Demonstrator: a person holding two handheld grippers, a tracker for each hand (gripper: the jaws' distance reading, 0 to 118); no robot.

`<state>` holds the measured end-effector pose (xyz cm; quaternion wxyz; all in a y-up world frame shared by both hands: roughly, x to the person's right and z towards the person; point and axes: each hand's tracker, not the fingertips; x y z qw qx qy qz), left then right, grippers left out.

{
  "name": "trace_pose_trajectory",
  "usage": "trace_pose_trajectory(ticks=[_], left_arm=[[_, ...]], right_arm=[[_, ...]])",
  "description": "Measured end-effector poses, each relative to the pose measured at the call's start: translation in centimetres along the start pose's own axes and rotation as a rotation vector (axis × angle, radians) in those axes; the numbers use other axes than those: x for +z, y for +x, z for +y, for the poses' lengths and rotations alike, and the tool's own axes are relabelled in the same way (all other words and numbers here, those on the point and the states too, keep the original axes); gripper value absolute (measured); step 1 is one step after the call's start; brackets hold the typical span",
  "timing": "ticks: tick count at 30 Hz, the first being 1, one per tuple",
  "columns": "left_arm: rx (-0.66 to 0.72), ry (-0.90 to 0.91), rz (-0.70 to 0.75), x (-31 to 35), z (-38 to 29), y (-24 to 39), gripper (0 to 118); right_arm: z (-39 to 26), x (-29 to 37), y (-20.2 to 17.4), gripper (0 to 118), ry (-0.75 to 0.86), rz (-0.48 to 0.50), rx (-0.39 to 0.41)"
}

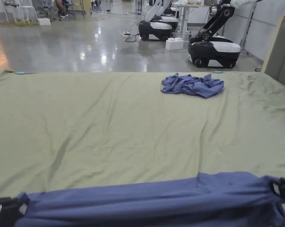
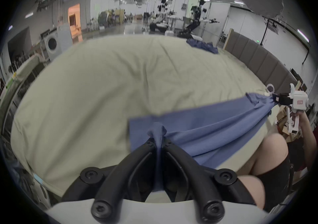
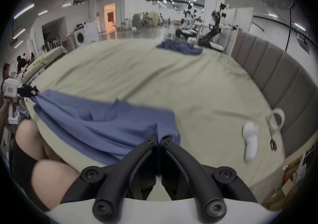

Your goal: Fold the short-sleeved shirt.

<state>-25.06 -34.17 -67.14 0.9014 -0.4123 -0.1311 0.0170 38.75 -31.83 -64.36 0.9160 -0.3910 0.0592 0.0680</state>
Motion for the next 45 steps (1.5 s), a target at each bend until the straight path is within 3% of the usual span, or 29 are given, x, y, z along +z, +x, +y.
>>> trace_pose_trajectory(ticks=[4, 6, 7, 8, 9, 10, 11, 12, 15, 17, 18, 19, 20, 21, 22, 23, 24, 26, 29, 30, 31, 32, 33, 34, 36, 37, 43, 44, 45], left_arm=[[-0.028, -0.04, 0.029, -2.5, -4.3, 0.5, 4], [-0.011, 0.06, 0.022, -2.5, -5.5, 0.0, 10], [0.026, 0.078, 0.007, -2.1, -5.4, -0.5, 22], [0.094, 0.08, -0.012, -1.8, -5.4, -1.0, 40], [0.154, 0.087, -0.04, -1.1, -5.5, -1.5, 66], [0.17, 0.091, -0.054, -0.4, -5.5, -1.9, 110], [0.163, 0.081, -0.038, 0.5, -5.4, -2.3, 118], [0.159, 0.026, 0.021, 1.4, -5.3, -2.7, 118], [0.203, 0.123, -0.099, 5.9, -5.7, -4.7, 118], [0.292, 0.153, -0.173, 8.3, -5.8, -5.7, 118], [0.337, 0.159, -0.23, 9.1, -5.8, -6.2, 118], [0.361, 0.145, -0.296, 9.7, -5.6, -6.8, 78], [0.386, 0.171, -0.342, 9.9, -5.5, -7.3, 5], [0.383, 0.183, -0.304, 9.6, -5.6, -7.3, 0], [0.412, 0.231, -0.257, 9.6, -5.8, -8.1, 0], [0.44, 0.188, -0.341, 8.5, -5.6, -9.6, 0], [0.49, 0.136, -0.46, 7.3, -5.7, -10.6, 0], [0.557, 0.14, -0.491, 4.8, -5.8, -12.0, 0], [0.635, 0.024, -0.596, 0.3, -5.6, -14.4, 0], [0.665, -0.01, -0.668, -1.0, -5.5, -15.0, 0], [0.685, -0.019, -0.644, -2.0, -5.4, -15.2, 0], [0.679, -0.011, -0.595, -2.9, -5.0, -15.4, 10], [0.672, -0.024, -0.588, -3.7, -4.8, -15.7, 34], [0.684, -0.061, -0.621, -4.9, -4.6, -15.9, 82], [0.757, -0.16, -0.748, -7.5, -4.4, -15.8, 107], [0.791, -0.084, -0.856, -7.4, -3.6, -15.2, 118], [0.613, -0.138, -0.833, -10.6, -0.1, -11.5, 118], [0.578, -0.176, -0.84, -10.6, 0.4, -10.8, 110], [0.558, -0.188, -0.822, -10.3, 0.4, -10.4, 110]], right_arm=[[-4.6, -1.9, -0.9, 5, -0.03, -0.077, 0.08], [-6.4, -3.5, -0.9, 9, -0.035, -0.086, 0.064], [-6.9, -3.7, -0.9, 23, -0.026, -0.094, 0.057], [-7.3, -3.6, -1.0, 51, 0.013, -0.119, 0.045], [-7.4, -3.1, -1.0, 95, 0.04, -0.158, 0.011], [-7.5, -2.7, -0.7, 118, 0.027, -0.204, -0.025], [-7.7, -2.5, 0.1, 118, -0.003, -0.25, -0.072], [-8.2, -1.7, 1.3, 118, -0.01, -0.261, -0.128], [-8.1, 4.8, 1.7, 116, 0.147, -0.203, -0.292], [-8.1, 8.4, 0.9, 112, 0.229, -0.152, -0.291], [-8.6, 8.4, 0.4, 103, 0.263, -0.151, -0.269], [-8.3, 9.6, -0.6, 84, 0.29, -0.158, -0.248], [-8.0, 10.4, -1.9, 68, 0.302, -0.168, -0.223], [-7.7, 10.9, -2.9, 53, 0.302, -0.164, -0.224], [-7.3, 10.5, -3.8, 28, 0.302, -0.143, -0.22], [-6.8, 10.7, -5.0, 6, 0.313, -0.1, -0.219], [-6.3, 10.9, -6.1, 5, 0.311, -0.082, -0.213], [-5.3, 11.1, -7.5, 3, 0.319, 0.028, -0.19], [-3.4, 12.0, -10.7, 3, 0.348, 0.052, -0.094], [-3.7, 12.0, -10.5, 3, 0.36, 0.092, -0.102], [-3.2, 12.1, -11.0, 3, 0.363, 0.125, -0.092], [-2.9, 12.1, -11.4, 3, 0.36, 0.128, -0.085], [-2.6, 12.2, -11.7, 3, 0.361, 0.126, -0.078], [-1.9, 12.2, -14.0, 3, 0.355, 0.116, -0.036], [-1.3, 12.0, -14.9, 3, 0.352, 0.129, -0.023], [-1.0, 11.9, -15.1, 3, 0.349, 0.139, -0.018], [-0.3, 11.0, -15.8, 3, 0.34, 0.18, -0.018], [-0.3, 10.9, -16.0, 3, 0.334, 0.185, -0.011], [-0.3, 10.9, -16.0, 3, 0.331, 0.189, -0.008]])
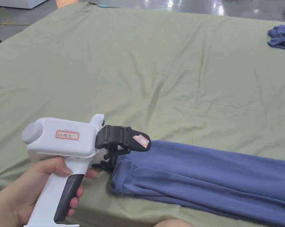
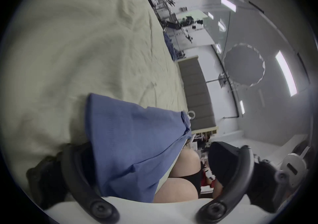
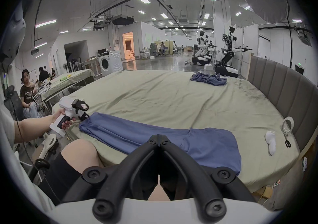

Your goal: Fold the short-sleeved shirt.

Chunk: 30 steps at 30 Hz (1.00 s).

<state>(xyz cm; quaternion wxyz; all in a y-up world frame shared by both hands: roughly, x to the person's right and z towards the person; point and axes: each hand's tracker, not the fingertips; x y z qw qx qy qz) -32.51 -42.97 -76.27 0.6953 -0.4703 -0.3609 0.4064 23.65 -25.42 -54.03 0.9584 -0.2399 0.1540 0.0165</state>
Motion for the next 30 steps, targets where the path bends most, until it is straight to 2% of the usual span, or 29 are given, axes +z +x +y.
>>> trace_pose_trajectory(ticks=[1, 2, 3, 4, 5, 6, 11, 15, 20, 22, 25, 27, 30], left_arm=[[-0.022, -0.009, 0.019, -0.5, 0.0, 0.6, 104], [-0.043, -0.011, 0.049, -1.0, -0.1, 1.1, 56], [-0.05, -0.013, 0.154, -1.6, -0.3, 1.2, 5], [-0.073, -0.025, 0.286, -1.0, -0.8, 0.8, 5], [-0.036, -0.02, 0.259, -0.9, -0.7, -0.1, 5], [0.019, -0.019, 0.122, -0.5, -0.6, -0.4, 5], [-0.036, -0.001, 0.18, 2.7, -0.1, 2.3, 5], [-0.097, -0.002, 0.384, 6.4, 1.5, 3.7, 5], [-0.004, 0.0, 0.591, 10.8, 3.2, 5.4, 5], [-0.022, -0.031, 0.603, 10.3, 3.4, 7.5, 5], [-0.023, -0.056, 0.714, 7.9, 3.5, 11.0, 5], [-0.017, -0.064, 0.711, 5.4, 3.4, 13.2, 5], [-0.045, -0.082, 0.736, 0.6, 2.7, 17.2, 5]], right_arm=[[0.2, -0.3, -0.7, 3, -0.007, 0.004, 0.007], [0.1, -0.3, -0.8, 3, -0.01, 0.006, 0.012], [0.0, -0.3, -0.9, 3, -0.011, 0.007, 0.015], [-0.1, -0.3, -0.9, 3, -0.014, 0.013, 0.013], [0.0, -0.4, -1.2, 3, -0.015, 0.015, 0.011], [-0.1, -0.4, -1.2, 3, -0.015, 0.017, 0.009], [0.0, 0.0, -1.1, 3, -0.009, 0.004, 0.014], [0.4, 0.9, -1.5, 3, 0.021, -0.005, 0.034], [0.5, 2.1, -1.6, 3, 0.048, 0.014, 0.053], [0.3, 2.4, -1.2, 3, 0.063, 0.016, 0.061], [-0.1, 2.6, -0.8, 3, 0.107, 0.06, 0.053], [-0.4, 2.7, -0.5, 3, 0.133, 0.102, 0.034], [-1.2, 2.9, 0.4, 3, 0.175, 0.131, 0.048]])
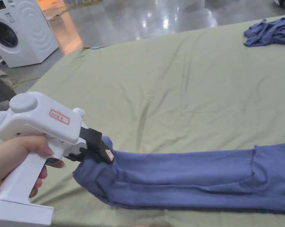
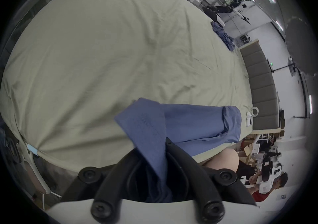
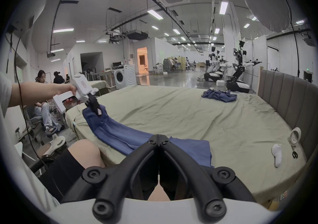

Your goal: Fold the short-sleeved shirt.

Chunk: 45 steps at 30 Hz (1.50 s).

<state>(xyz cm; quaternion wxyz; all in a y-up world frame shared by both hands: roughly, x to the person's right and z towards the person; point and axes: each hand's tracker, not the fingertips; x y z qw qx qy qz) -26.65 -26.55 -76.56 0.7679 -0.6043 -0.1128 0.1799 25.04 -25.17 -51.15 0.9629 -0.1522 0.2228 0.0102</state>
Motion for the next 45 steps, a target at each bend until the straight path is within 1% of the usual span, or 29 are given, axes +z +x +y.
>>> trace_pose_trajectory(ticks=[2, 4, 7, 8, 11, 12, 13, 14, 15, 16, 19, 22, 23, 24, 25, 26, 27, 28, 29, 31, 32, 35, 36, 37, 38, 39, 42, 43, 45], left_arm=[[-0.056, -0.018, 0.005, -1.0, -0.5, 3.7, 5], [-0.123, -0.018, 0.033, -2.7, -0.4, 7.0, 5], [-0.149, -0.04, 0.049, -6.0, -0.6, 11.1, 5], [-0.188, 0.0, 0.099, -7.3, -0.2, 12.2, 5], [-0.209, -0.026, 0.111, -11.1, -0.5, 15.1, 5], [-0.141, -0.133, -0.031, -12.7, -1.4, 16.4, 5], [-0.156, -0.144, -0.029, -14.0, -1.3, 17.3, 18], [-0.157, -0.143, -0.026, -15.0, -1.4, 17.9, 56], [-0.161, -0.123, -0.027, -15.4, -1.3, 18.5, 99], [-0.163, -0.112, -0.062, -15.5, -1.3, 19.0, 118], [-0.158, -0.082, -0.184, -13.4, -0.6, 19.8, 118], [-0.198, 0.024, -0.153, -9.9, -1.4, 19.5, 118], [-0.197, 0.054, -0.082, -9.2, -1.6, 18.7, 111], [-0.208, 0.054, -0.02, -9.2, -1.8, 18.0, 87], [-0.229, 0.045, 0.026, -9.6, -2.1, 17.6, 25], [-0.277, 0.015, 0.083, -10.2, -2.9, 17.6, 1], [-0.3, -0.005, 0.157, -11.4, -3.7, 17.7, 1], [-0.299, -0.016, 0.192, -12.4, -4.3, 17.8, 1], [-0.296, -0.011, 0.155, -13.4, -5.0, 18.3, 1], [-0.318, -0.06, 0.042, -15.8, -6.1, 19.6, 1], [-0.305, -0.079, 0.038, -17.1, -6.6, 20.5, 1], [-0.413, -0.048, 0.117, -18.7, -6.3, 22.1, 1], [-0.407, -0.043, 0.094, -18.1, -6.1, 22.2, 1], [-0.408, -0.037, 0.035, -17.3, -5.8, 22.0, 1], [-0.387, -0.029, -0.058, -15.7, -5.6, 21.4, 1], [-0.372, -0.017, -0.105, -14.1, -5.5, 20.8, 1], [-0.409, 0.09, -0.16, -8.2, -5.3, 16.8, 1], [-0.373, 0.113, -0.184, -6.6, -5.0, 14.8, 1], [-0.251, 0.152, -0.291, -4.3, -4.5, 9.1, 1]], right_arm=[[-0.5, 0.3, 0.5, 3, 0.023, 0.007, 0.006], [-0.9, 0.5, 1.1, 3, 0.043, 0.009, -0.006], [-1.9, 1.4, 2.1, 3, 0.059, -0.007, -0.026], [-2.2, 1.7, 2.3, 3, 0.061, -0.014, -0.032], [-3.4, 2.6, 3.5, 3, 0.054, -0.016, -0.036], [-3.6, 2.8, 3.7, 3, 0.054, -0.016, -0.038], [-3.8, 3.0, 3.9, 3, 0.056, -0.019, -0.045], [-3.9, 3.3, 4.1, 3, 0.063, -0.026, -0.052], [-4.0, 3.6, 4.3, 3, 0.067, -0.031, -0.059], [-4.0, 3.9, 4.5, 3, 0.068, -0.028, -0.064], [-4.1, 4.7, 4.7, 3, 0.087, -0.034, -0.073], [-4.0, 5.1, 4.6, 3, 0.094, -0.044, -0.07], [-3.9, 4.9, 4.5, 3, 0.096, -0.041, -0.067], [-3.9, 4.9, 4.5, 3, 0.096, -0.038, -0.067], [-3.9, 4.9, 4.4, 3, 0.095, -0.036, -0.067], [-3.8, 4.9, 4.3, 3, 0.094, -0.035, -0.066], [-3.8, 4.7, 4.1, 3, 0.093, -0.035, -0.064], [-3.8, 4.7, 4.0, 3, 0.092, -0.034, -0.062], [-3.8, 4.7, 3.9, 3, 0.089, -0.034, -0.06], [-3.7, 4.6, 3.6, 3, 0.081, -0.039, -0.053], [-3.7, 4.6, 3.5, 3, 0.076, -0.042, -0.052], [-3.5, 4.6, 3.0, 3, 0.065, -0.056, -0.043], [-3.4, 4.6, 2.8, 3, 0.062, -0.062, -0.039], [-3.2, 4.5, 2.7, 3, 0.059, -0.065, -0.037], [-3.0, 4.5, 2.4, 3, 0.055, -0.069, -0.034], [-2.9, 4.4, 2.3, 3, 0.054, -0.071, -0.034], [-2.5, 4.0, 1.4, 3, 0.049, -0.073, -0.036], [-2.4, 3.7, 1.0, 3, 0.047, -0.072, -0.034], [-2.1, 3.4, 0.2, 3, 0.035, -0.062, -0.027]])
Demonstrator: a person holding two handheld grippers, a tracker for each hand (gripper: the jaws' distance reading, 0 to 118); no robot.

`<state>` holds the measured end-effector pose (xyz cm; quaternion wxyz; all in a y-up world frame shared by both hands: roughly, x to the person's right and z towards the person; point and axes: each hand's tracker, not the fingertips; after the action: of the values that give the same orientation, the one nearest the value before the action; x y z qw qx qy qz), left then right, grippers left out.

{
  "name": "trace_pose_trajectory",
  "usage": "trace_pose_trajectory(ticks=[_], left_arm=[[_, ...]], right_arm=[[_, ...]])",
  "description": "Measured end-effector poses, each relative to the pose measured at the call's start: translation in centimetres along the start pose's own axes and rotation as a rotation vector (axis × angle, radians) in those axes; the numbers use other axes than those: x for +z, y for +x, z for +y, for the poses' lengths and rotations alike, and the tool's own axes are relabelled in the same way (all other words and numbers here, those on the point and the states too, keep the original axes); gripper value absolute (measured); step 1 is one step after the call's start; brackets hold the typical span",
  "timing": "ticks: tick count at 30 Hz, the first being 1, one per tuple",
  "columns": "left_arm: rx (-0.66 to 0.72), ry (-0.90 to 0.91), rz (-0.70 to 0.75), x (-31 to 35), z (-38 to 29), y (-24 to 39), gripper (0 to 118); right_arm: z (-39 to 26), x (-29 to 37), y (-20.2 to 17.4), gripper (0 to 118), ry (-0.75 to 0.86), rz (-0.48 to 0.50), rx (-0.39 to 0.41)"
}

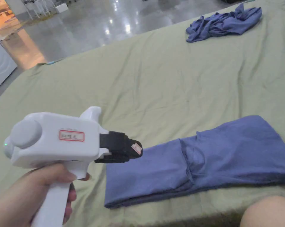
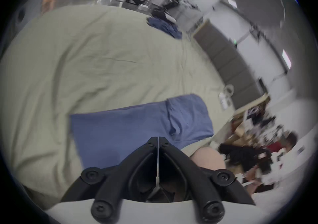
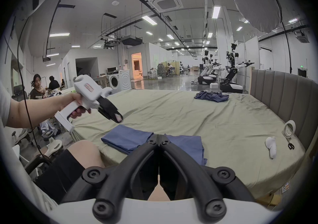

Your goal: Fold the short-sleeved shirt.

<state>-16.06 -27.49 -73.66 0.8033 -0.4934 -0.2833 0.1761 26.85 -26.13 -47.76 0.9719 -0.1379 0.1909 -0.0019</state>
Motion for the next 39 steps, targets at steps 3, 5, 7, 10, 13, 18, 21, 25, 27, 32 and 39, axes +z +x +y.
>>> trace_pose_trajectory(ticks=[3, 5, 7, 10, 13, 18, 21, 25, 27, 32, 39], left_arm=[[0.142, 0.031, -0.128, 3.0, -2.2, -8.3, 30], [0.285, 0.044, -0.143, 2.9, -4.0, -12.8, 109], [0.36, 0.053, -0.207, 1.7, -5.5, -16.2, 112], [0.454, 0.058, -0.355, -1.2, -6.6, -17.7, 112], [0.4, 0.045, -0.443, -4.5, -6.0, -16.6, 111], [0.307, 0.027, -0.39, -7.8, -4.3, -14.8, 34], [0.332, -0.02, -0.392, -8.2, -4.6, -17.0, 15], [0.291, 0.012, -0.355, -5.3, -5.1, -16.8, 15], [0.279, 0.027, -0.29, -3.2, -4.7, -16.8, 15], [0.246, 0.031, -0.108, 4.0, -3.5, -17.5, 15], [0.281, 0.039, 0.152, 12.9, 0.0, -12.3, 15]], right_arm=[[0.7, -0.8, -1.3, 3, -0.026, 0.019, 0.01], [1.2, -1.4, -2.0, 3, -0.048, 0.031, 0.012], [1.6, -2.0, -2.9, 3, -0.068, 0.028, 0.034], [2.1, -3.1, -4.4, 3, -0.09, 0.02, 0.072], [2.4, -4.3, -5.5, 3, -0.107, 0.024, 0.072], [2.9, -5.7, -7.1, 3, -0.143, 0.025, 0.114], [3.3, -5.8, -7.4, 3, -0.142, 0.031, 0.115], [3.1, -6.0, -7.5, 3, -0.143, 0.05, 0.09], [3.0, -6.1, -7.7, 3, -0.142, 0.058, 0.092], [2.8, -4.5, -7.4, 3, -0.099, 0.098, 0.089], [1.9, -2.8, -5.5, 3, -0.072, 0.111, 0.046]])
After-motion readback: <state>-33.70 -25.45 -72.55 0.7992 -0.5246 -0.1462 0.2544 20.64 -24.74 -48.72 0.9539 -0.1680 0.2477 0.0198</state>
